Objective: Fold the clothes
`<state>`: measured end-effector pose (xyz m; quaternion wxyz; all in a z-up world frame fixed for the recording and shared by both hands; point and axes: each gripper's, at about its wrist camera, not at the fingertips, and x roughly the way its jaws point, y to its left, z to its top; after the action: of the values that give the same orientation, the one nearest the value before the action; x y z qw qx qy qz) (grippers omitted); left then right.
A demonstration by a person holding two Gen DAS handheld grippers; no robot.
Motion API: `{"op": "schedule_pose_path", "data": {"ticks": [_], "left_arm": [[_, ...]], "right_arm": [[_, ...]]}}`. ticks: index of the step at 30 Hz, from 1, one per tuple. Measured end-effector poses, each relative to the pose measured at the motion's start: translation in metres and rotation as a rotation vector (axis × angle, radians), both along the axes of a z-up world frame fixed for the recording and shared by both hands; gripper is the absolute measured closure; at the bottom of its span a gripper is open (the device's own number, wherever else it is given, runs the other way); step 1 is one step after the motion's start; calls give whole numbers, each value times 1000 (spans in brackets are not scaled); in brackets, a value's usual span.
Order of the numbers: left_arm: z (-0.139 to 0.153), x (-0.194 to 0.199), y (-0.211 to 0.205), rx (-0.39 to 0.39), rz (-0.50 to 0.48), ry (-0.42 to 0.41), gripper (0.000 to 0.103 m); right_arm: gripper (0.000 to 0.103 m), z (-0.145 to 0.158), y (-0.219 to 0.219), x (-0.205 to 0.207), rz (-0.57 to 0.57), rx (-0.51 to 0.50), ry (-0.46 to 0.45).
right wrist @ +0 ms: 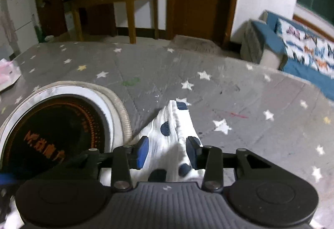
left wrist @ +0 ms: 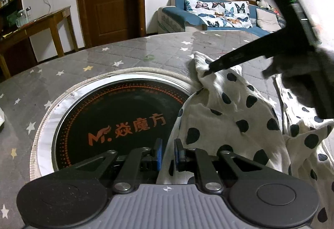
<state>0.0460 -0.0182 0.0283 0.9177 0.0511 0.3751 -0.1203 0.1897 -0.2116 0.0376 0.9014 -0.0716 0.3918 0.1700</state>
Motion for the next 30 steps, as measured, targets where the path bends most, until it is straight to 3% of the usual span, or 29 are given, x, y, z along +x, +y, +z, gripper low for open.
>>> {"op": "schedule_pose_path", "data": {"ticks": [3,4,5,8,13,16,20,23,27,30], "left_arm": [[-2,1,3,-1,9,8,90],[-3,2,4,-2,10,10,90],[-3,2,5,-3,11,11,90],[-4,2,5,-6,12,14,90],[-5,-1,7,-14,15,15,90],[-5,-2,9,-17,14,14,90],[-6,-4,12,-21,14,13,90],[-6,-4,13,-21,10,15,90],[-8,-4,12,-17,9,18,90],[-8,-4,12,-9,12,21,87]], "right_arm": [[74,-7,2,5,-5,12,19],[99,-6,2,4,1,19,17],[101,-4,3,3,6,27,15],[101,11,6,-5,39,54,-36],[101,62,-7,-33,91,213,-193],[99,71,-25,-41,52,173,-232],[94,42,-59,-34,-123,-58,-115],[92,24,-77,-36,-189,-158,-57],[91,25,-77,-41,-148,-78,-44],[69,25,-54,-34,-55,-3,-15]]}}
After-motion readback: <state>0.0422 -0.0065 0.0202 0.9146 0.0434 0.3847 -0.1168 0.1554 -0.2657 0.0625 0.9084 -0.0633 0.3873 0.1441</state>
